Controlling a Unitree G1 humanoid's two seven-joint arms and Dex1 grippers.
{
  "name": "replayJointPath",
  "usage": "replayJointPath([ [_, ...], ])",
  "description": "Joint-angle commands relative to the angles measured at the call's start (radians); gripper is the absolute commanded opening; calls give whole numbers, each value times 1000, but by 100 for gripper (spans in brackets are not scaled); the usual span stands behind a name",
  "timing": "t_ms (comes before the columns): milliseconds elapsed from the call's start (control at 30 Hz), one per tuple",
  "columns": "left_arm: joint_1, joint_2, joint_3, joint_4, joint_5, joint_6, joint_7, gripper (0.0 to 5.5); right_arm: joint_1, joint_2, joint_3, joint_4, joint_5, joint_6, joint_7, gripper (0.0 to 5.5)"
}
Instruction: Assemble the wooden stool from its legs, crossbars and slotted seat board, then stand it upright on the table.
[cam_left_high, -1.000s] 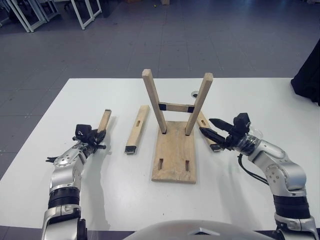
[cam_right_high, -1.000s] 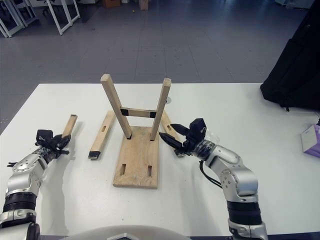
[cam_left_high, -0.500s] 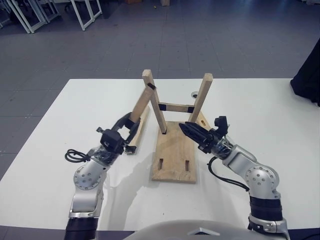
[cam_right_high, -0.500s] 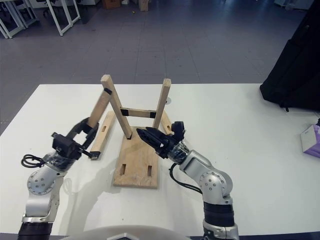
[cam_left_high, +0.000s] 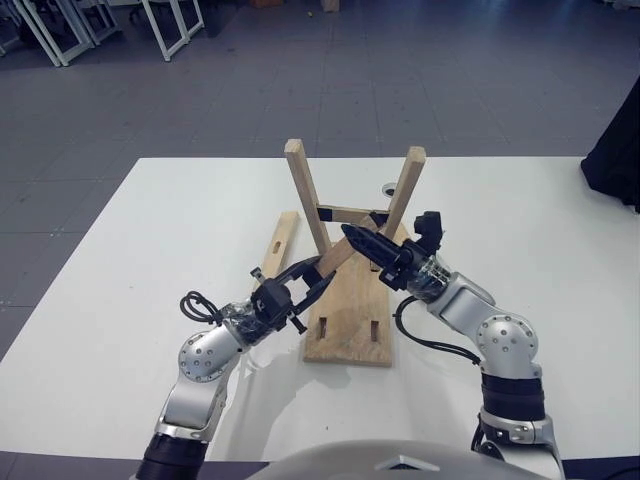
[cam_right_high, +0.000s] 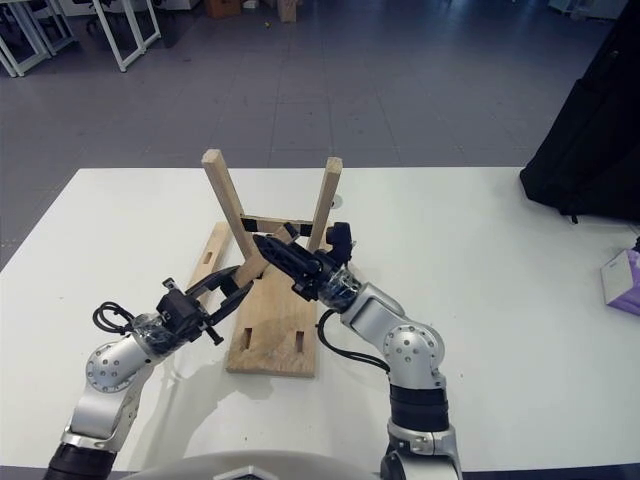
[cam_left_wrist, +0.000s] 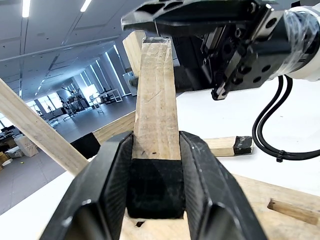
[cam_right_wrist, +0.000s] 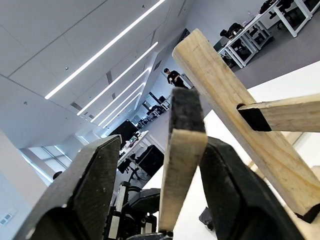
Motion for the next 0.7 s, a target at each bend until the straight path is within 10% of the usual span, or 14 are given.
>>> replayJointPath([
  [33,7,-6,-4,-20,3,20,21,133,-6,6,-16,-8,47,12,-24,185],
  [300,24,-19,-8,-57,-28,78,30,133,-7,2,-14,-6,63,4,-34,51],
  [567,21,-18,-14,-36,-7,87,39,133,-12,2,-17,7,45,-17,-43,43],
  [700,15,-31,-5,-24,0,102,71,220,-22,3,-20,21,24,-41,-47,38],
])
